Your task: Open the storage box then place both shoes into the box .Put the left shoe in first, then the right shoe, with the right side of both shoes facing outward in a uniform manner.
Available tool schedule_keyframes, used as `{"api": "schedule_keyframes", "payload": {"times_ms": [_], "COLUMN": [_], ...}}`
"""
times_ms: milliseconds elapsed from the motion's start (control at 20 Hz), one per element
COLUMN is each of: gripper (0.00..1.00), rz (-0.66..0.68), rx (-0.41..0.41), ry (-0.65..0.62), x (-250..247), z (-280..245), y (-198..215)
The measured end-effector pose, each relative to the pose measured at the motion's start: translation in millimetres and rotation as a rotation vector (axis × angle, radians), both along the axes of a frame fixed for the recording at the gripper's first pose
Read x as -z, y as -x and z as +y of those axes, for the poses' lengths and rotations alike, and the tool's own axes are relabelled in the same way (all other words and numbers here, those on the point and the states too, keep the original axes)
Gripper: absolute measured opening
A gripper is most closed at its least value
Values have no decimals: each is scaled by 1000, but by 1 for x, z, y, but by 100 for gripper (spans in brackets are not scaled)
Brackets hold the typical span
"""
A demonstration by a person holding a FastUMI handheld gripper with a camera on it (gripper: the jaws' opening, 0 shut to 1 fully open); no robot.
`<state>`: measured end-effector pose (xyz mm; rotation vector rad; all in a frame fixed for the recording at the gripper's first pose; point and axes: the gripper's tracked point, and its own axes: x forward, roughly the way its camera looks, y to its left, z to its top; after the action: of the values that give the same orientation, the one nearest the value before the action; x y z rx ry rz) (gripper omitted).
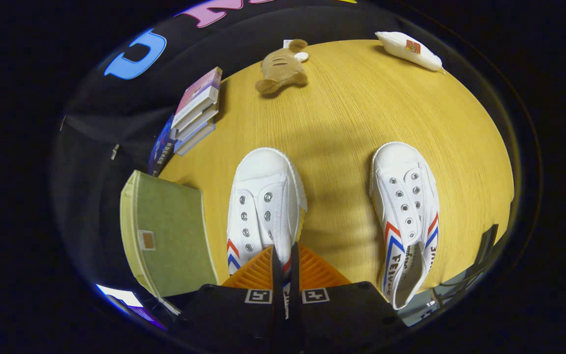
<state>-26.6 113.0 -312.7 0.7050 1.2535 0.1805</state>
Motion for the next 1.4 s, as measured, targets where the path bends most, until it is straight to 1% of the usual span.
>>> {"api": "schedule_keyframes", "payload": {"times_ms": [150, 400, 550, 650, 800, 1050, 1400], "gripper": [7, 7, 7, 7, 7, 7, 7], "rz": [-33, -95, -100, -97, -65, 4, 40], "rx": [8, -26, -52, -74, -98, -151, -202], "ry": [-68, -160, -209, -221, -227, -176, -83], "x": [-48, -130, -167, -181, -184, -159, -115], "z": [21, 80, 122, 148, 189, 245, 292], "y": [-11, -24, -27, -28, -27, -22, -26]}}
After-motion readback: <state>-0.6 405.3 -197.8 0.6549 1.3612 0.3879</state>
